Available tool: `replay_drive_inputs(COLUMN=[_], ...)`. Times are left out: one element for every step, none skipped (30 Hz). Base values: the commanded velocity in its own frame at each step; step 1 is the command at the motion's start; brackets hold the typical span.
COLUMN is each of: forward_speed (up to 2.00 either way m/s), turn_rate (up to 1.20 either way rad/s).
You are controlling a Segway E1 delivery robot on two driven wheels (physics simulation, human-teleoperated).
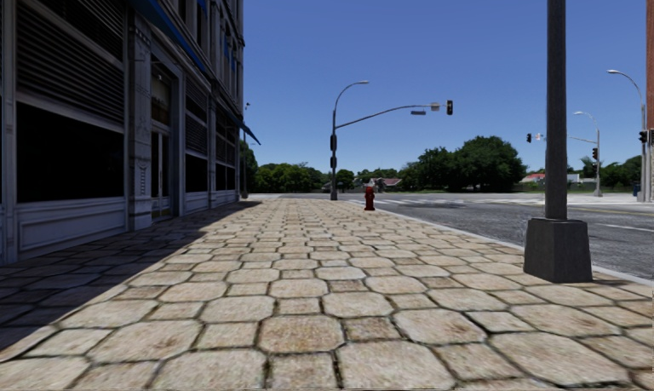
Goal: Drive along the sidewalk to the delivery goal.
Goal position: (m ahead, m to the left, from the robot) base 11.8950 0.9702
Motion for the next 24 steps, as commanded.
replay_drive_inputs(forward_speed=[2.0,2.0,2.0,2.0,2.0,2.0,2.0,2.0,2.0,2.0,2.0,2.0,2.0,2.0,2.0,2.0,2.0,2.0,2.0,2.0,2.0,2.0,2.0,2.0], turn_rate=[0.27,0.27,0.27,0.27,0.27,0.27,0.27,0.27,0.27,0.25,0.0,0.0,0.0,0.0,0.0,0.0,0.0,0.0,0.0,0.0,0.0,0.0,0.0,0.13])
